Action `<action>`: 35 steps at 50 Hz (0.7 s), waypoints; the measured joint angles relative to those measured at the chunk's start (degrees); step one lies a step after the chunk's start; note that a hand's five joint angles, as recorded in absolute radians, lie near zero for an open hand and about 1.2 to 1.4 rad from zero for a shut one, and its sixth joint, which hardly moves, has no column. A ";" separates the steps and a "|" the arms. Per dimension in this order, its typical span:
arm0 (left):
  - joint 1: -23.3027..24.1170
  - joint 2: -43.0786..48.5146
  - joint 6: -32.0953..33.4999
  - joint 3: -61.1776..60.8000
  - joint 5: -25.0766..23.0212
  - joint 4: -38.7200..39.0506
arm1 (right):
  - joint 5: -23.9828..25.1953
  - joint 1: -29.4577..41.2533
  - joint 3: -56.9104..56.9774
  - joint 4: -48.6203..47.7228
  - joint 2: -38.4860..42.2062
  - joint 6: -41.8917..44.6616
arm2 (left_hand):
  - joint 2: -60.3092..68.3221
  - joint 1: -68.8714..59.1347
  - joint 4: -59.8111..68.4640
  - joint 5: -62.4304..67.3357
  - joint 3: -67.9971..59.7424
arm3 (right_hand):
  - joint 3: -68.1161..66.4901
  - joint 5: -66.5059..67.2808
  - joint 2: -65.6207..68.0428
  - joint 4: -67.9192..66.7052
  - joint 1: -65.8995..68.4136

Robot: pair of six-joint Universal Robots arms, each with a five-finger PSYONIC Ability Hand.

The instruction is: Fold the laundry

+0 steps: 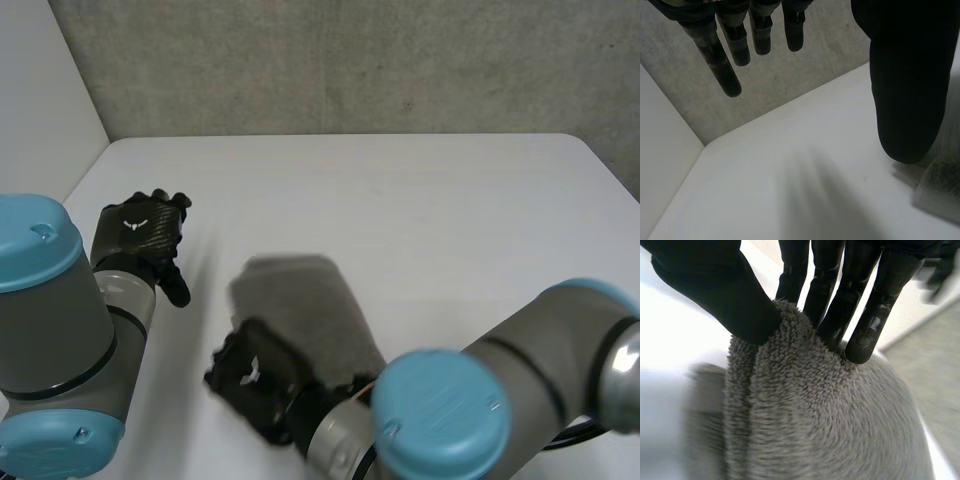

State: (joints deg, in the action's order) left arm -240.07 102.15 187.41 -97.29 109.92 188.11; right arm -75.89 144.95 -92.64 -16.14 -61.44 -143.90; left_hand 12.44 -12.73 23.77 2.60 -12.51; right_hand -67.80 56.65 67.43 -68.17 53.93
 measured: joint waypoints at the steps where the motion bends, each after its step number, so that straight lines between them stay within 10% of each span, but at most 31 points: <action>1: 0.00 0.00 0.00 0.00 0.00 0.00 | 0.00 0.00 0.00 0.00 0.00 0.00 | 0.00 0.00 0.00 0.00 0.00 | 0.00 0.00 0.00 0.00 0.00; 10: 1.01 -0.26 -3.23 -0.49 -0.52 -0.17 | 0.88 -4.26 -3.19 1.81 -5.74 -9.89 | -0.01 0.00 0.00 0.00 0.00 | 53.54 -51.72 -53.04 54.02 -41.71; 23: 6.38 1.71 -9.86 -0.63 -5.07 -2.15 | 1.87 -18.84 -1.87 5.84 -13.77 -37.60 | -0.02 0.00 0.00 0.00 0.00 | 55.57 -53.14 -54.36 54.92 -41.89; 35: 9.50 9.97 -13.97 -0.49 -5.27 -5.03 | 1.76 -20.56 7.94 15.95 3.20 -33.94 | -0.22 0.19 0.00 -0.12 0.20 | 55.57 -53.19 -54.36 54.92 -41.89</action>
State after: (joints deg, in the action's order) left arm -230.58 112.12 173.44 -97.77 104.65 183.08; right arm -74.13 124.40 -84.70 -0.19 -58.24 -177.85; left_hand 12.22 -12.54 23.77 2.48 -12.31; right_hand -12.23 3.46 13.06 -13.25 12.04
